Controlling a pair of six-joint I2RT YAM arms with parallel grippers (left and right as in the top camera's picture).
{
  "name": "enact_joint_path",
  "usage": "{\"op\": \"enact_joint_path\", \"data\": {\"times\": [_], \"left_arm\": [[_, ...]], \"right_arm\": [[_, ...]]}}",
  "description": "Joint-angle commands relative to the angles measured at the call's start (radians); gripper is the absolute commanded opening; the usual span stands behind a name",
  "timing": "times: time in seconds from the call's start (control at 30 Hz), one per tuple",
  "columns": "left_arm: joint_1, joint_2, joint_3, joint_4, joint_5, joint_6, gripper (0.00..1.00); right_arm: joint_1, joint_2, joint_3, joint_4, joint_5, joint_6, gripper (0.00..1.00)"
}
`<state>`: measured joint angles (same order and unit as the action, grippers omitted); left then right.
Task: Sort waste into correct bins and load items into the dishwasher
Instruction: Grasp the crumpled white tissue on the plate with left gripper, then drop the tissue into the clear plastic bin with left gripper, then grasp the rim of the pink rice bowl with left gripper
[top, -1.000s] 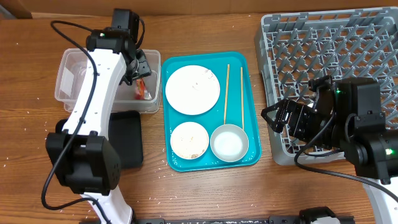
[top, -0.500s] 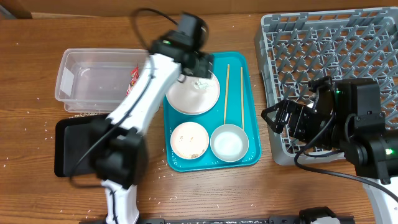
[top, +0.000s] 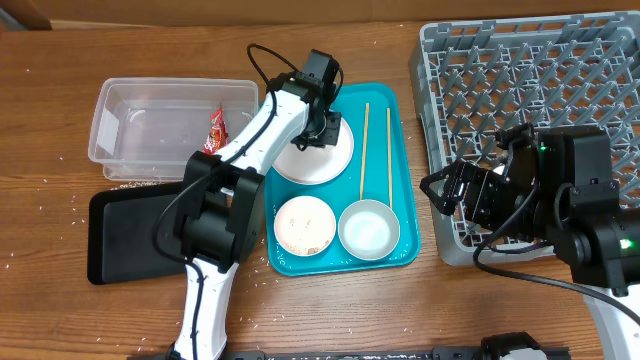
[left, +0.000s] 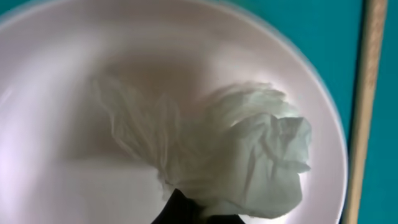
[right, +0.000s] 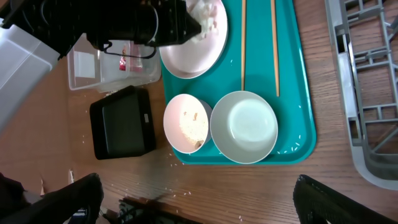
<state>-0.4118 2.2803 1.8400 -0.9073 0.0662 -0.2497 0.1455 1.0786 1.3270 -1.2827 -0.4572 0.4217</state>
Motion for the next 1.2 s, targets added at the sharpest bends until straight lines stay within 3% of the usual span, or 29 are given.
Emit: {"op": "enact_joint_path", "data": {"times": [0.0, 0.2, 0.47, 0.5, 0.53, 0.6, 0.63, 0.67, 0.87, 1.0, 1.03, 1.17], "left_arm": [[0.022, -0.042, 0.081, -0.072, 0.013, -0.051, 0.04], [0.137, -0.194, 0.242, -0.327, -0.011, -0.181, 0.04], [0.301, -0.284, 0.232, -0.494, -0.171, -0.23, 0.04], [0.317, -0.278, 0.22, -0.504, -0.174, -0.23, 0.09], [0.33, -0.272, 0.207, -0.503, -0.172, -0.229, 0.36], [0.347, -0.271, 0.198, -0.511, -0.133, -0.205, 0.65], [0.35, -0.273, 0.2, -0.519, -0.094, -0.18, 0.88], [0.35, -0.283, 0.202, -0.528, -0.049, -0.151, 1.0], [0.276, -0.383, 0.206, -0.592, -0.013, -0.14, 1.0], [0.153, -0.413, 0.204, -0.66, -0.023, -0.14, 0.91], [0.112, -0.41, 0.198, -0.673, -0.029, -0.146, 0.86], [-0.03, -0.404, 0.103, -0.629, -0.045, -0.239, 0.4]], "right_arm": [[0.006, 0.0, 0.015, 0.001, -0.008, -0.002, 1.0], [0.006, 0.0, 0.015, 0.0, -0.008, -0.003, 1.0], [0.006, 0.0, 0.015, 0.0, -0.008, -0.003, 1.0], [0.006, 0.0, 0.015, -0.003, -0.008, -0.003, 1.0], [0.006, 0.0, 0.015, -0.005, -0.008, -0.003, 1.0], [0.006, 0.0, 0.015, -0.006, -0.008, -0.003, 1.0], [0.006, 0.0, 0.015, -0.008, -0.008, -0.003, 1.0], [0.006, 0.0, 0.015, -0.01, -0.008, -0.003, 1.0], [0.006, 0.0, 0.015, -0.016, -0.008, -0.003, 1.0], [0.006, 0.0, 0.015, -0.028, -0.008, -0.003, 1.0], [0.006, 0.0, 0.015, -0.031, -0.008, -0.003, 1.0], [0.006, 0.0, 0.015, -0.036, -0.008, -0.003, 1.0]]}}
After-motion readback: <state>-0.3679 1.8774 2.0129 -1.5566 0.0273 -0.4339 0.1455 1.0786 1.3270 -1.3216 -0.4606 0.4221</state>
